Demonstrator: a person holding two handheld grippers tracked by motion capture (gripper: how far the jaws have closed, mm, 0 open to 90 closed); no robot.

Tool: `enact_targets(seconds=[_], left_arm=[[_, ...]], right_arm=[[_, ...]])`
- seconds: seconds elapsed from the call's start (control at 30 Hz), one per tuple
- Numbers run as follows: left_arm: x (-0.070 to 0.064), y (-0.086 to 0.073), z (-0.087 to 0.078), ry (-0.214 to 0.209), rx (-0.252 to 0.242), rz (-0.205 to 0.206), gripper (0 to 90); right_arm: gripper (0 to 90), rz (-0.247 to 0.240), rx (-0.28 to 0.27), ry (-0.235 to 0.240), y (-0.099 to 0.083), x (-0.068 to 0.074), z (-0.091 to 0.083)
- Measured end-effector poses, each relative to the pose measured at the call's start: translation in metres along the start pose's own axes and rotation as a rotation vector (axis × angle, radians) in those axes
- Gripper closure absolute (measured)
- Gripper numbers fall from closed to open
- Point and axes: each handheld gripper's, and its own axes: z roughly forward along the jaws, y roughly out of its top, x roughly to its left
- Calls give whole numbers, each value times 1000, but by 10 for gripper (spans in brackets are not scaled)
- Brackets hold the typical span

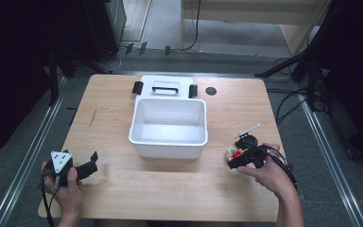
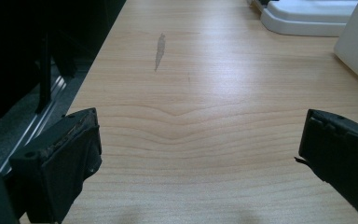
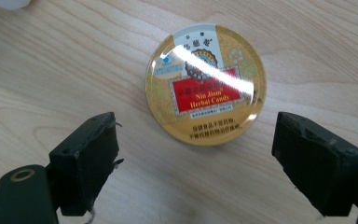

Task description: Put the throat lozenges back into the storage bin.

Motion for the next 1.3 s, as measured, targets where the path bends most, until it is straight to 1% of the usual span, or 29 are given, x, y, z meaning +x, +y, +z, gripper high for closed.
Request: enact_targets(seconds=[0.17, 0.23, 0.33, 0.47, 0.57, 0.73, 0.8, 0.9, 0.97, 1.0, 1.1, 1.2, 1.3], left_arm=[[0, 0, 0, 2, 1, -1, 0], [0, 0, 0, 2, 2, -2, 0], [0, 0, 0, 3, 2, 0, 0], [-1, 0, 1, 2, 5, 3, 0], [-1, 0, 1, 2, 4, 2, 0], [-1, 0, 1, 3, 8, 6, 0], [-1, 0, 1, 2, 7, 4, 0], [-1, 0, 1, 3, 5, 3, 0], [0, 0, 1, 2, 5, 1, 0], [0, 0, 1, 2, 5, -1, 0], [0, 0, 1, 1, 5, -3, 0], [1, 0, 1, 0, 7, -4, 0], [1, 0, 1, -2, 9, -6, 0]], right_arm=[[148, 28, 4, 1, 7, -3, 13], [146, 58, 9, 11, 9, -4, 17], [142, 67, 20, 18, 12, -5, 23], [140, 79, 39, -1, 15, -5, 33], [140, 107, 50, -7, 16, -7, 36], [153, 152, 45, 6, 18, -11, 38], [160, 160, 45, 15, 19, -11, 39], [161, 177, 52, 14, 20, -11, 42], [191, 176, 50, 4, 21, -10, 42], [201, 184, 43, 2, 21, -10, 42], [205, 189, 38, -2, 21, -11, 41], [206, 176, 41, -1, 20, -10, 40], [206, 161, 35, 11, 20, -8, 36]])
